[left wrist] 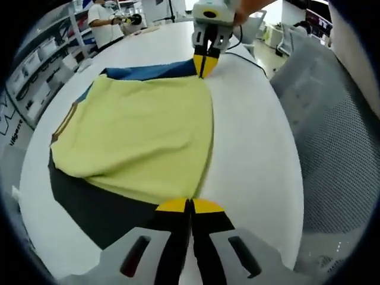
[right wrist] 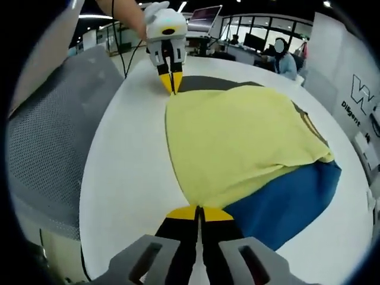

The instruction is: Fold the garment on the visible template until the final outline fits inside the template.

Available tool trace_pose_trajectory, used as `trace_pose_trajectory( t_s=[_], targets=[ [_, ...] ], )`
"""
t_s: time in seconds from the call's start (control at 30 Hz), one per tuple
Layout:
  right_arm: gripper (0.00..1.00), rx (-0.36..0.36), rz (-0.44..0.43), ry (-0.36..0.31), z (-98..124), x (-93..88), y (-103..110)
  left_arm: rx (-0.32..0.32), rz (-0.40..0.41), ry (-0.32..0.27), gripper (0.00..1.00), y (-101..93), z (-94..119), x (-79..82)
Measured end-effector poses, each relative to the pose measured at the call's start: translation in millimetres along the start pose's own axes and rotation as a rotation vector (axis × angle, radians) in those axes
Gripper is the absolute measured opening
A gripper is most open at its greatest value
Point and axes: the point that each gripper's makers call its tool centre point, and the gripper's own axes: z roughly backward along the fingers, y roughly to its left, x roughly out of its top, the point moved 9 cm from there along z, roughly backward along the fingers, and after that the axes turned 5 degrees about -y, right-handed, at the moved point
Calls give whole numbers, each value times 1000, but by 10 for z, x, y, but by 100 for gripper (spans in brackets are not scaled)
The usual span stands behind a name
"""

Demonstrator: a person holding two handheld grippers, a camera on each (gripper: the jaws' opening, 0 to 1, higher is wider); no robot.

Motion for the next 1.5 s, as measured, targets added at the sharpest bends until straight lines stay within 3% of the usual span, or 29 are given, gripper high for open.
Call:
trace_pose_trajectory(
  t_s=[0.37, 0.73, 0.9, 1.17, 1.33, 1.5],
  targets=[
    [0, 11, -44, 16, 73, 0, 270, 19, 83, 11, 0, -243, 44, -33],
    [0, 18, -42, 24, 104, -17, 371, 4, 119, -19, 0, -403, 78, -63],
    [0, 20, -44, 27, 107, -10, 393, 2, 129, -33, 1, -426, 83, -91],
    [0, 17, -43, 1, 141, 75, 390, 81, 180, -123, 11, -373, 347, -144],
    [0, 19, -39, -6, 100, 105, 388, 114, 200, -103, 14, -325, 421, -297],
    [0, 21, -29, -20, 52, 173, 379, 98, 128, -85, 16, -389, 386, -294]
  ],
)
